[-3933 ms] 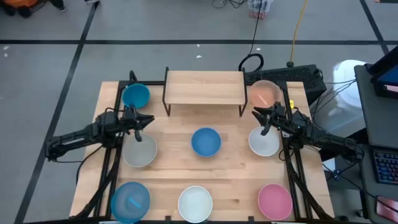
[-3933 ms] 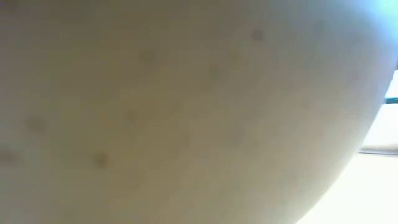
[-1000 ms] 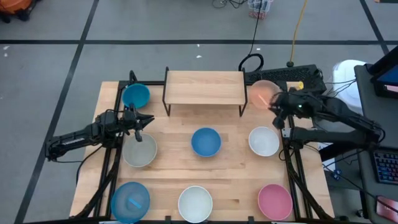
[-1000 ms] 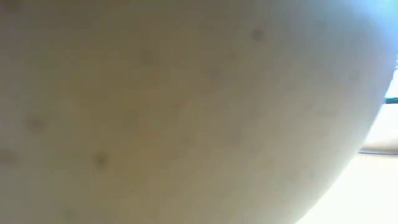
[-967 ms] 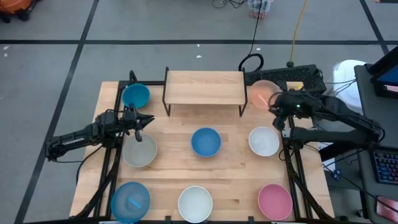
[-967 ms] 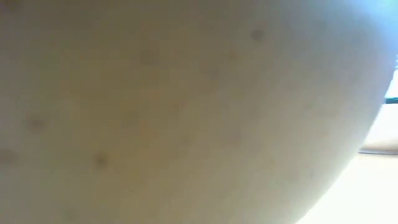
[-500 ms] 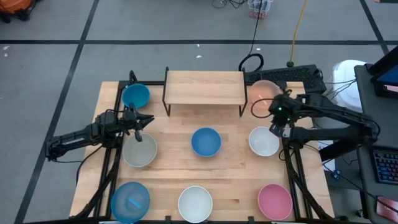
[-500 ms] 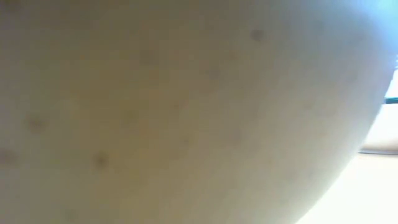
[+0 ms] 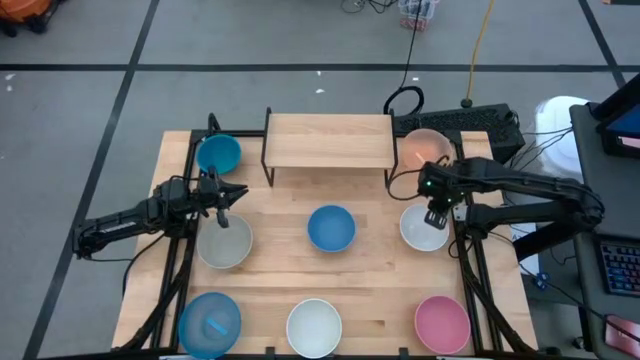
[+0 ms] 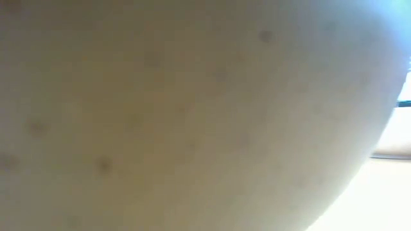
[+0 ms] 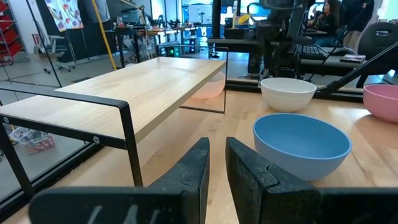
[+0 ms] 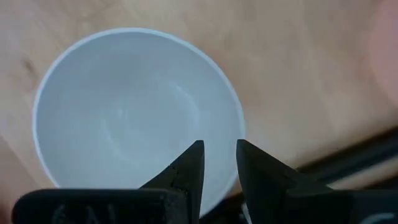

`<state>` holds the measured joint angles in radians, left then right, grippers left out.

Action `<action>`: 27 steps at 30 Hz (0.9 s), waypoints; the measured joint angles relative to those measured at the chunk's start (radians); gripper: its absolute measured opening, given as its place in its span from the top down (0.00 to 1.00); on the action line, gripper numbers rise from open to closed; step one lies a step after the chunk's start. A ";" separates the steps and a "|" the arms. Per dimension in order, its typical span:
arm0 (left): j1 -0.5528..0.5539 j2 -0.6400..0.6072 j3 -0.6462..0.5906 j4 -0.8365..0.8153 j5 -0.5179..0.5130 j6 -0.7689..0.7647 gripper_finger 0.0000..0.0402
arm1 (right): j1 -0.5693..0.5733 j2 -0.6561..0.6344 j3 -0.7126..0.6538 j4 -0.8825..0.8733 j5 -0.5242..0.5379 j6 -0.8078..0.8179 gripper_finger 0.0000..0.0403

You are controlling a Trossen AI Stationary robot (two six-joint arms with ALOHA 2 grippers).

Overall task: Place and stack bowls onto a shelf
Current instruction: Put the top white bowl on the shelf

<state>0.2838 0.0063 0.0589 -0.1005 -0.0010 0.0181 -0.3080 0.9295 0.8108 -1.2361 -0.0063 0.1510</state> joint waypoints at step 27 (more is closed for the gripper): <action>0.000 0.000 0.000 0.000 0.000 -0.009 0.86 | -0.032 0.132 -0.070 0.088 0.104 -0.002 0.79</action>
<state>0.2836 0.0063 0.0589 -0.1009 -0.0006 0.0093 -0.3401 1.0619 0.7404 -1.1480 0.0981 0.1485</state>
